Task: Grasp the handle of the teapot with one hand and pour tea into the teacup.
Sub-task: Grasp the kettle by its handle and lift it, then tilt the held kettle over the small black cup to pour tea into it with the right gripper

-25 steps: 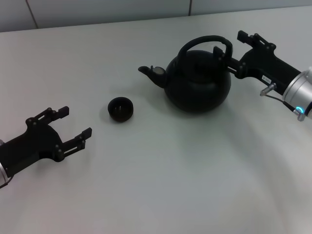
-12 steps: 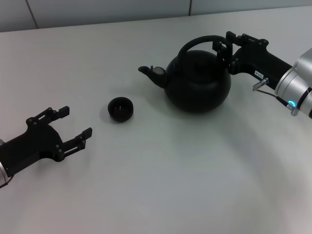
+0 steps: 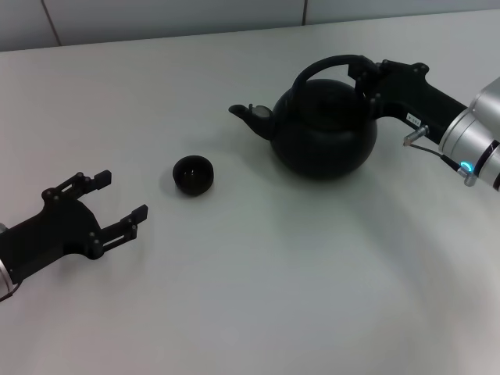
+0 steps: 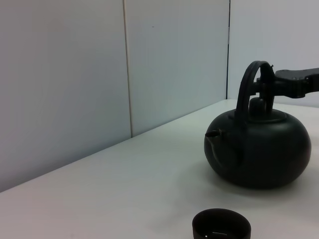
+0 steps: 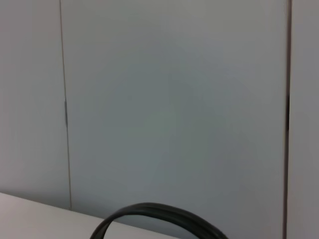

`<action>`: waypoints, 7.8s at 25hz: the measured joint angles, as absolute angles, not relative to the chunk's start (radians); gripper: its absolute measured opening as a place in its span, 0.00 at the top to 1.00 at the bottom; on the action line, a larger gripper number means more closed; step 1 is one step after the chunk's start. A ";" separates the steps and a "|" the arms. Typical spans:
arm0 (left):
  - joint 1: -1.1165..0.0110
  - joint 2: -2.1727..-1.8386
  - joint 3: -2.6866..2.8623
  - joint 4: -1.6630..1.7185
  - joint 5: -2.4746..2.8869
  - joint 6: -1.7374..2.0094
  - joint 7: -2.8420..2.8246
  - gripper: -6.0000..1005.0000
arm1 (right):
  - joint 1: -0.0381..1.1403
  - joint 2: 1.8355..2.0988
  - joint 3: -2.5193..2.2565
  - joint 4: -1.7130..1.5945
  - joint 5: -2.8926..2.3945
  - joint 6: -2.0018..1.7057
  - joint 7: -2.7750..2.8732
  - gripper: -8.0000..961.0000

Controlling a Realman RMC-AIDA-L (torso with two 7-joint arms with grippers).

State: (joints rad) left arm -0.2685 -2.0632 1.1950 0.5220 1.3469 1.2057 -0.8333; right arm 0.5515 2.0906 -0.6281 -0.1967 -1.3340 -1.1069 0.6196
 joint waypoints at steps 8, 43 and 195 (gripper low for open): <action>-0.268 -2.063 1.195 0.521 1.347 1.204 -0.830 0.20 | 0.551 2.091 -0.630 -0.193 -1.301 -1.133 0.616 0.91; -0.275 -2.063 1.195 0.522 1.368 1.203 -0.830 0.20 | 0.538 2.088 -0.625 -0.163 -1.288 -1.144 0.565 0.91; -0.280 -2.063 1.222 0.548 1.415 1.203 -0.854 0.20 | 0.657 2.090 -0.561 -0.068 -1.250 -1.290 0.100 0.89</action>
State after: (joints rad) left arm -0.2805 -2.0628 1.2217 0.5479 1.4146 1.2034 -0.8544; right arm 0.6574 2.0903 -0.5615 -0.0684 -1.2503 -1.2900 0.0996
